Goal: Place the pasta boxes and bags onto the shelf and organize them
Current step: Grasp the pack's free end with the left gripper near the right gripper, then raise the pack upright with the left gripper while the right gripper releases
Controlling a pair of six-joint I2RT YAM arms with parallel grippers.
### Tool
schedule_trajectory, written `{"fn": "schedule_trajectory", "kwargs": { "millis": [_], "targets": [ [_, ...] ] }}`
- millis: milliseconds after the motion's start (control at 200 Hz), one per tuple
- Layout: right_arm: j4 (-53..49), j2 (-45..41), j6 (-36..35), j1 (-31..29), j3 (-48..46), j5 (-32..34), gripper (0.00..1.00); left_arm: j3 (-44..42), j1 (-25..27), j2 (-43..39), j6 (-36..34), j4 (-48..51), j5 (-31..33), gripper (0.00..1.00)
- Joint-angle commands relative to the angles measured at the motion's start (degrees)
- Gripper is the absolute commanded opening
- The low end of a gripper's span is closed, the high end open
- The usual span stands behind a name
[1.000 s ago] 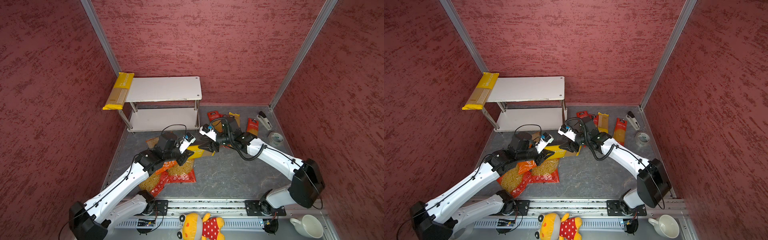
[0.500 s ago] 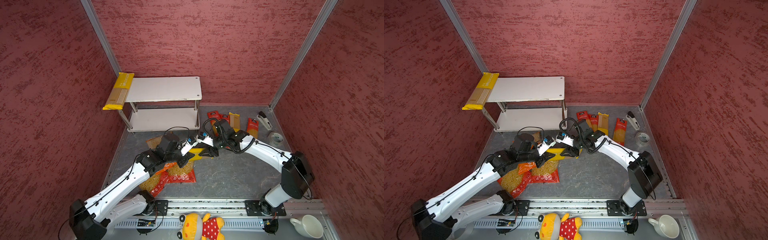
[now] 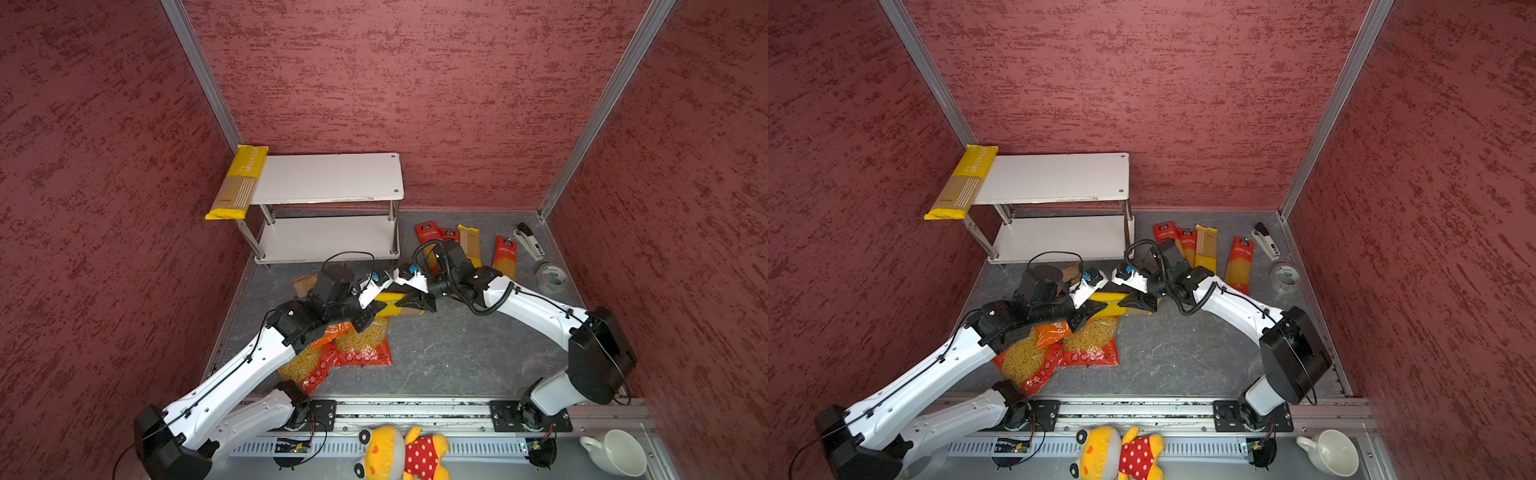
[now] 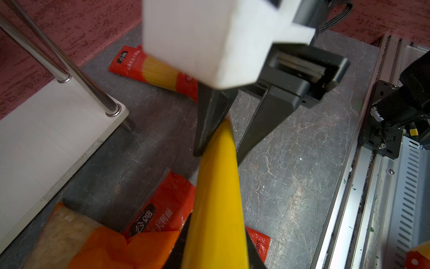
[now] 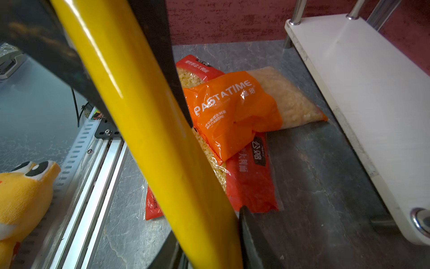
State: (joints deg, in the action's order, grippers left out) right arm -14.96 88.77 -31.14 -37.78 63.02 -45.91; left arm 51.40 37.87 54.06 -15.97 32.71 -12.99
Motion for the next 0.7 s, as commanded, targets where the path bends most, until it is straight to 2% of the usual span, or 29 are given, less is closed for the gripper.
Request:
{"fn": "schedule_trajectory", "kwargs": {
  "millis": [0, 250, 366, 561, 696],
  "targets": [
    [10.6, -1.9, 6.8, -0.2, -1.3, -2.8, 0.06, 4.3, -0.3, -3.5, 0.7, -9.3, -2.6, 0.37],
    [19.5, -2.7, 12.0, -0.1, -4.8, -0.9, 0.0, 5.0, -5.1, -7.2, 4.6, -9.1, -2.7, 0.62],
    [26.4, -3.8, 16.3, -0.1, -7.1, 0.8, 0.0, 4.2, -6.5, -8.8, 7.0, -10.4, -4.3, 0.64],
    [37.3, -8.1, 24.1, 1.7, -9.8, 5.7, 0.0, 1.8, -7.6, -11.1, 11.1, -12.9, -3.2, 0.66],
    [45.4, -11.1, 33.8, 3.6, -10.6, 10.8, 0.0, -0.7, -9.2, -12.6, 16.4, -16.2, -1.7, 0.7]
  ]
}}
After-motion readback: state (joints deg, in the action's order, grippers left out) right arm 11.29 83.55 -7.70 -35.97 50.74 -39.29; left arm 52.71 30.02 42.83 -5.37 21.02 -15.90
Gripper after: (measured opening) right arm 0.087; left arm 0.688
